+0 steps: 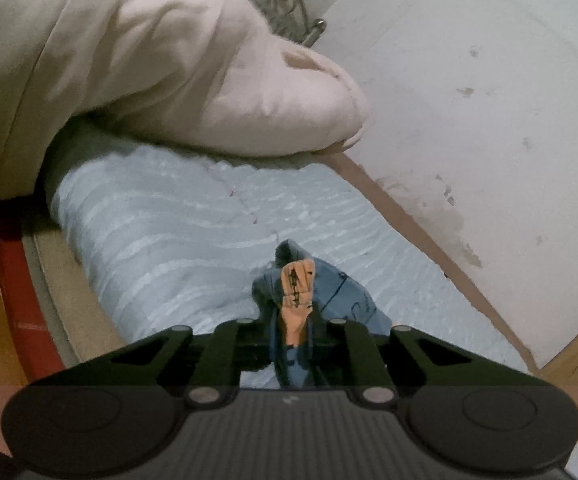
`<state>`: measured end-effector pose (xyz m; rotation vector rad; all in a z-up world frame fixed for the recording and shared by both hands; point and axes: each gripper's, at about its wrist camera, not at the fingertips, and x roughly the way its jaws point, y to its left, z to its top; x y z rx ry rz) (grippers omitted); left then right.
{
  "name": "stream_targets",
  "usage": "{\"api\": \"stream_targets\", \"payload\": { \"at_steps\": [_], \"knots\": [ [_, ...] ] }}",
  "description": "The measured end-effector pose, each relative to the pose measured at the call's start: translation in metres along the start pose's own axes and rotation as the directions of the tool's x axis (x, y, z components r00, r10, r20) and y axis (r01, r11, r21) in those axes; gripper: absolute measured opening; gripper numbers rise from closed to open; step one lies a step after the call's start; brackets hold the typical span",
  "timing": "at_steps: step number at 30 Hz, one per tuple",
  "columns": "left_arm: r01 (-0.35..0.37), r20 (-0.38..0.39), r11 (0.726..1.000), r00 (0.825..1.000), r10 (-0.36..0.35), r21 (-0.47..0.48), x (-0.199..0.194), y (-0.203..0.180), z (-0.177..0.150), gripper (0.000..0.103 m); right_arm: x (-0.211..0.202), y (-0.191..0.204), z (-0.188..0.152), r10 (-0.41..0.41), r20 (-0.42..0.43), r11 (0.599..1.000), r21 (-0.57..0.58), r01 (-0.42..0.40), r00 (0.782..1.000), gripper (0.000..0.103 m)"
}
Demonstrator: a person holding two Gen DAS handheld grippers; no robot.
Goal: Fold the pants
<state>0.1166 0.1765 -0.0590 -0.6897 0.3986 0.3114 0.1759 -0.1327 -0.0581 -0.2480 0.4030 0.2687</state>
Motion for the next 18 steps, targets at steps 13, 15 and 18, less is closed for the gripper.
{"api": "stream_targets", "payload": {
  "at_steps": [13, 15, 18],
  "knots": [
    [0.159, 0.071, 0.963, 0.981, -0.178, 0.216, -0.034, -0.084, 0.014, 0.011, -0.005, -0.015, 0.001, 0.045, 0.027, 0.996, 0.078, -0.047, 0.999, 0.1],
    [0.188, 0.069, 0.943, 0.974, -0.214, 0.273, -0.039, -0.104, 0.012, 0.011, -0.016, -0.026, 0.002, 0.058, 0.069, 0.99, 0.126, -0.066, 0.996, 0.1],
    [0.235, 0.056, 0.901, 0.96, -0.273, 0.365, -0.048, -0.137, 0.004, 0.011, -0.039, -0.041, 0.0, 0.037, 0.138, 0.984, 0.169, -0.06, 0.99, 0.101]
  ]
}}
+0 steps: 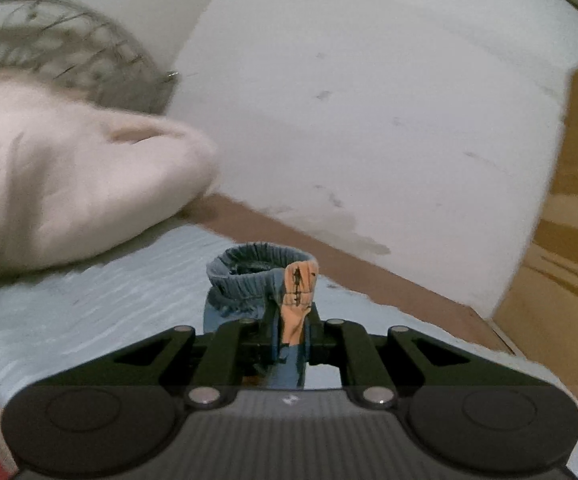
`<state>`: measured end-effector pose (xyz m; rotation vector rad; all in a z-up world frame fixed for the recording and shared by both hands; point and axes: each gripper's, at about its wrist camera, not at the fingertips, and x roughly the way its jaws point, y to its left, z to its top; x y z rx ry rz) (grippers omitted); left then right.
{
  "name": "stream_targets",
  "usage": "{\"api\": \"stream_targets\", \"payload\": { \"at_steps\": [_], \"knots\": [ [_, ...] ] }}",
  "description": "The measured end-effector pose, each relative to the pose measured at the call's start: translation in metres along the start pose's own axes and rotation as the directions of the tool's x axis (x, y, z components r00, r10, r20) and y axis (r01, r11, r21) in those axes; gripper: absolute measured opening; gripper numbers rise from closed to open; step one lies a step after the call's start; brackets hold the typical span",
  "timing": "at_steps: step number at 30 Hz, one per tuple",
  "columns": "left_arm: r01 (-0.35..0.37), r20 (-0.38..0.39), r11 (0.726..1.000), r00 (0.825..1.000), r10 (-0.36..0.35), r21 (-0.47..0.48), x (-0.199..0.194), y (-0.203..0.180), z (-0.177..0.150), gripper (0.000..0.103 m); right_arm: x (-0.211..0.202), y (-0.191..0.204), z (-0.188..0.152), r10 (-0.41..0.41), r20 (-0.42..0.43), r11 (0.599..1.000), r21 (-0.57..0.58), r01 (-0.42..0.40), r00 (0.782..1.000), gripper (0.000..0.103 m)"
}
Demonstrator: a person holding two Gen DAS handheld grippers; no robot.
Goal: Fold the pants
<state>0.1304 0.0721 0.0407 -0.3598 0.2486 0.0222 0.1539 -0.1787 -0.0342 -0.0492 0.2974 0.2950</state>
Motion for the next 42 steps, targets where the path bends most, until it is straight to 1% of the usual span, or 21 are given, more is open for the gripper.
{"api": "stream_targets", "payload": {
  "at_steps": [3, 6, 8, 11, 15, 17, 21, 25, 27, 30, 32, 34, 35, 36, 37, 38, 39, 40, 42],
  "knots": [
    [0.056, -0.014, 0.996, 0.998, -0.055, 0.069, 0.003, -0.032, -0.001, 0.011, -0.022, -0.017, -0.002, -0.02, 0.003, 1.0, 0.014, 0.02, 1.0, 0.101],
    [0.114, -0.05, 0.985, 0.993, -0.108, 0.133, 0.012, -0.063, -0.007, 0.011, -0.05, -0.035, -0.01, -0.081, 0.006, 0.996, 0.044, 0.081, 0.997, 0.102],
    [0.142, -0.085, 0.973, 0.988, -0.128, 0.182, 0.018, -0.085, -0.013, 0.011, -0.067, -0.043, -0.017, -0.109, 0.005, 0.992, 0.066, 0.109, 0.994, 0.102],
    [0.181, -0.132, 0.949, 0.98, -0.151, 0.258, 0.024, -0.115, -0.027, 0.011, -0.09, -0.056, -0.028, -0.148, -0.013, 0.986, 0.08, 0.149, 0.989, 0.102],
    [0.238, -0.191, 0.914, 0.964, -0.183, 0.328, 0.03, -0.148, -0.05, 0.011, -0.114, -0.074, -0.037, -0.193, -0.025, 0.977, 0.085, 0.194, 0.981, 0.102],
    [0.269, -0.218, 0.892, 0.955, -0.199, 0.364, 0.031, -0.164, -0.063, 0.011, -0.121, -0.084, -0.04, -0.221, -0.026, 0.971, 0.093, 0.222, 0.975, 0.102],
    [0.316, -0.269, 0.838, 0.94, -0.212, 0.444, 0.032, -0.192, -0.09, 0.011, -0.134, -0.102, -0.045, -0.275, -0.028, 0.953, 0.124, 0.276, 0.961, 0.102],
    [0.349, -0.313, 0.783, 0.927, -0.207, 0.516, 0.026, -0.217, -0.123, 0.011, -0.137, -0.113, -0.052, -0.299, -0.044, 0.943, 0.139, 0.302, 0.953, 0.102],
    [0.362, -0.335, 0.763, 0.92, -0.202, 0.535, 0.024, -0.224, -0.139, 0.012, -0.136, -0.116, -0.054, -0.3, -0.052, 0.942, 0.143, 0.305, 0.952, 0.102],
    [0.37, -0.362, 0.749, 0.914, -0.186, 0.55, 0.027, -0.227, -0.153, 0.013, -0.136, -0.118, -0.057, -0.3, -0.061, 0.941, 0.142, 0.306, 0.952, 0.102],
    [0.382, -0.382, 0.749, 0.905, -0.186, 0.542, 0.028, -0.226, -0.158, 0.013, -0.134, -0.118, -0.057, -0.303, -0.065, 0.94, 0.145, 0.31, 0.951, 0.102],
    [0.387, -0.392, 0.752, 0.901, -0.185, 0.534, 0.031, -0.223, -0.157, 0.015, -0.132, -0.119, -0.058, -0.309, -0.07, 0.937, 0.146, 0.316, 0.948, 0.102],
    [0.392, -0.397, 0.755, 0.898, -0.189, 0.526, 0.031, -0.222, -0.158, 0.016, -0.132, -0.118, -0.058, -0.311, -0.075, 0.936, 0.146, 0.319, 0.947, 0.102],
    [0.4, -0.405, 0.76, 0.893, -0.197, 0.513, 0.031, -0.219, -0.156, 0.023, -0.13, -0.119, -0.059, -0.312, -0.082, 0.936, 0.147, 0.321, 0.947, 0.102],
    [0.411, -0.414, 0.767, 0.886, -0.209, 0.492, 0.03, -0.216, -0.154, 0.035, -0.128, -0.121, -0.06, -0.314, -0.092, 0.934, 0.148, 0.325, 0.945, 0.102],
    [0.431, -0.425, 0.772, 0.875, -0.231, 0.468, 0.029, -0.213, -0.152, 0.044, -0.127, -0.122, -0.061, -0.317, -0.101, 0.932, 0.149, 0.329, 0.943, 0.102],
    [0.45, -0.434, 0.775, 0.865, -0.253, 0.443, 0.029, -0.211, -0.148, 0.06, -0.125, -0.123, -0.062, -0.321, -0.111, 0.93, 0.152, 0.335, 0.941, 0.102],
    [0.465, -0.436, 0.779, 0.857, -0.276, 0.421, 0.026, -0.208, -0.146, 0.067, -0.126, -0.122, -0.063, -0.323, -0.117, 0.928, 0.154, 0.339, 0.939, 0.102],
    [0.48, -0.431, 0.778, 0.851, -0.3, 0.405, 0.022, -0.203, -0.141, 0.073, -0.125, -0.123, -0.064, -0.328, -0.126, 0.924, 0.162, 0.346, 0.936, 0.102]
  ]
}}
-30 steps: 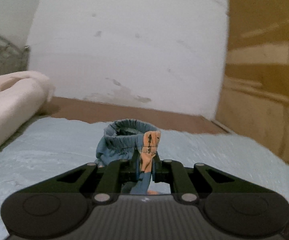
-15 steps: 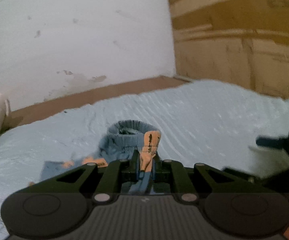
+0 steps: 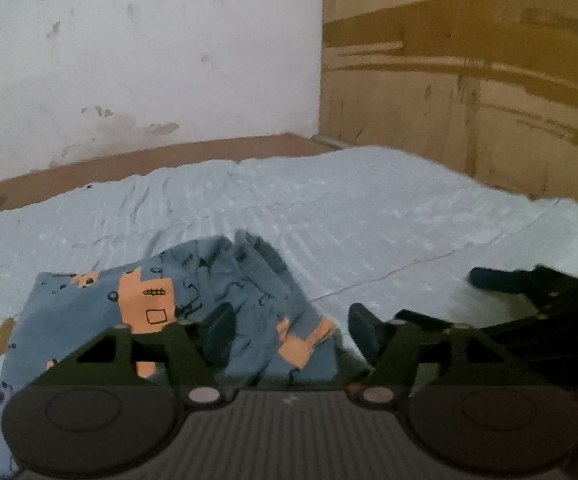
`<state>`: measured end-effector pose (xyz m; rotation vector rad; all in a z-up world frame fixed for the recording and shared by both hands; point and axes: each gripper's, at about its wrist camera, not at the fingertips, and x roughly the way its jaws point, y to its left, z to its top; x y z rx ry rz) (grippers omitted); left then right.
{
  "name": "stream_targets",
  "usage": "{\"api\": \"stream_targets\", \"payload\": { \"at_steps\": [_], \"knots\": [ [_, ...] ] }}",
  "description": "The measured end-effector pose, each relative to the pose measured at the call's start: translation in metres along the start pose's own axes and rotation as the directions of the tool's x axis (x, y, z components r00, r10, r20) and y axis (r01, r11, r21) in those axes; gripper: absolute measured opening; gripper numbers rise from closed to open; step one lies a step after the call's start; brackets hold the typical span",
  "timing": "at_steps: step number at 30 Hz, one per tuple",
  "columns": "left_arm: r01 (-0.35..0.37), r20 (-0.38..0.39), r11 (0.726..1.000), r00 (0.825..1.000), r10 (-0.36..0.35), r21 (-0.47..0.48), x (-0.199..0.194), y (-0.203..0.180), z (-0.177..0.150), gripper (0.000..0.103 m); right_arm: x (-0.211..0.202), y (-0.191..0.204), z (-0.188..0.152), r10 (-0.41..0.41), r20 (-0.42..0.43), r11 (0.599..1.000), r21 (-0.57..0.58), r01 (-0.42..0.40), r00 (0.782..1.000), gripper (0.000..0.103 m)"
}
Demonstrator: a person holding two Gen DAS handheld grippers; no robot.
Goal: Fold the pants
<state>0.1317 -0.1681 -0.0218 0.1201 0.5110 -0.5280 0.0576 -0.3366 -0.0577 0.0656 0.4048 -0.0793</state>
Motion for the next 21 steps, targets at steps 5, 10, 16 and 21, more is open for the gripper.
{"api": "stream_targets", "payload": {
  "at_steps": [5, 10, 16, 21],
  "knots": [
    [-0.072, 0.014, 0.996, 0.997, 0.072, -0.045, -0.018, 0.016, -0.001, 0.09, 0.002, 0.001, 0.002, 0.003, 0.0, 1.0, 0.009, -0.003, 1.0, 0.102],
    [-0.197, 0.054, 0.974, 0.977, 0.204, -0.114, -0.047, 0.045, -0.005, 0.102, 0.005, 0.006, 0.014, 0.034, 0.006, 0.998, 0.045, -0.034, 0.999, 0.102],
    [-0.342, -0.016, 0.902, 0.937, 0.35, -0.265, -0.054, 0.09, -0.015, 0.102, 0.03, 0.036, 0.041, 0.108, -0.112, 0.993, 0.065, -0.101, 0.988, 0.102],
    [-0.402, -0.095, 0.843, 0.913, 0.396, -0.358, -0.055, 0.116, -0.025, 0.102, 0.044, 0.057, 0.056, 0.134, -0.168, 0.987, 0.11, -0.117, 0.977, 0.102]
  ]
}}
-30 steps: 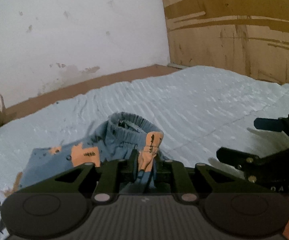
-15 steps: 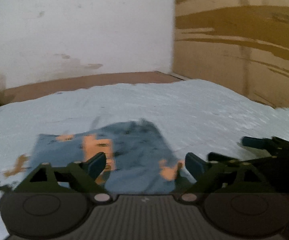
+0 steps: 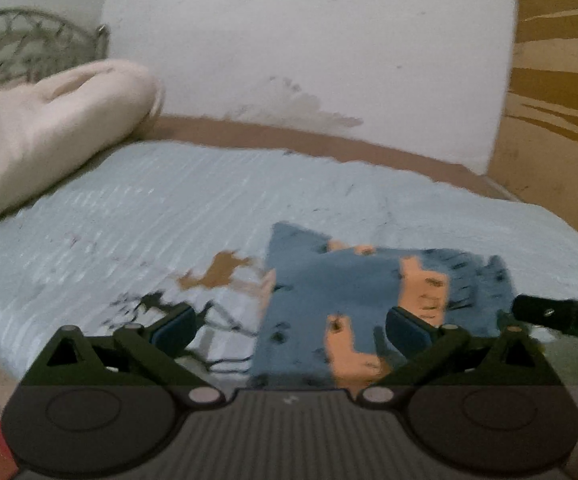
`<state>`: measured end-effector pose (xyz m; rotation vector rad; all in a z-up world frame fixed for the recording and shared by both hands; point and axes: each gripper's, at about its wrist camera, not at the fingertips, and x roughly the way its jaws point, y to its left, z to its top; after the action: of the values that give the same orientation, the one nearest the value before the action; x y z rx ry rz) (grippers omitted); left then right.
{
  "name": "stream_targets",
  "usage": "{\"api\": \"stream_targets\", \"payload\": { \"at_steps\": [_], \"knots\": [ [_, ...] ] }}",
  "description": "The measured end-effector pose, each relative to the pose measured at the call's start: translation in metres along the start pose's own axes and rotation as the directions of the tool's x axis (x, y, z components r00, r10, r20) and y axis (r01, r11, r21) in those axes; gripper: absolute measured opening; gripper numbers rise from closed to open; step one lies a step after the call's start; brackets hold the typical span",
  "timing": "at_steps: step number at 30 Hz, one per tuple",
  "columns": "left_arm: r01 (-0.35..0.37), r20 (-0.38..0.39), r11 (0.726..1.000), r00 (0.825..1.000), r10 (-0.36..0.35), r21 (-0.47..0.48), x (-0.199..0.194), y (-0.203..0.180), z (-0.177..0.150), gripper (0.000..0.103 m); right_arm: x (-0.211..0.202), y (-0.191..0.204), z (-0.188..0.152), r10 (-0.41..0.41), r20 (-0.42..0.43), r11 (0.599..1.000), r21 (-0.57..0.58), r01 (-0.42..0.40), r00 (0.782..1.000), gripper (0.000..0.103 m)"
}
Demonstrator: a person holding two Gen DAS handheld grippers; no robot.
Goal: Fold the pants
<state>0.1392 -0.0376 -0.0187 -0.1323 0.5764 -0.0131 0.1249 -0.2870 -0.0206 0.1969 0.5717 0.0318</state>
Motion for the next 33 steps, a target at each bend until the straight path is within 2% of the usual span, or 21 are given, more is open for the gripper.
{"api": "stream_targets", "payload": {
  "at_steps": [7, 19, 24, 27, 29, 33],
  "knots": [
    [-0.037, -0.057, 0.999, 0.998, 0.036, -0.02, 0.007, 0.009, -0.008, 0.102, -0.002, 0.012, 0.001, 0.07, -0.01, 0.998, 0.005, -0.07, 0.997, 0.102],
    [-0.029, -0.055, 0.999, 0.998, 0.028, -0.018, 0.009, 0.009, -0.016, 0.102, -0.007, 0.019, -0.004, 0.164, 0.008, 0.986, -0.044, -0.163, 0.986, 0.1],
    [-0.029, -0.056, 0.999, 0.998, 0.028, -0.02, 0.008, 0.008, -0.015, 0.102, -0.005, 0.023, -0.002, 0.184, 0.01, 0.981, -0.059, -0.183, 0.983, 0.082],
    [-0.029, -0.056, 0.999, 0.998, 0.027, -0.02, 0.008, 0.008, -0.015, 0.102, -0.003, 0.022, -0.002, 0.191, 0.001, 0.981, -0.047, -0.191, 0.982, 0.064],
    [-0.03, -0.056, 0.999, 0.998, 0.029, -0.018, 0.008, 0.008, -0.015, 0.102, -0.002, 0.02, -0.002, 0.183, -0.005, 0.982, -0.042, -0.184, 0.983, 0.048],
    [-0.031, -0.057, 0.999, 0.998, 0.03, -0.017, 0.008, 0.007, -0.016, 0.102, -0.002, 0.013, -0.002, 0.191, -0.019, 0.982, -0.002, -0.191, 0.981, 0.03]
  ]
}}
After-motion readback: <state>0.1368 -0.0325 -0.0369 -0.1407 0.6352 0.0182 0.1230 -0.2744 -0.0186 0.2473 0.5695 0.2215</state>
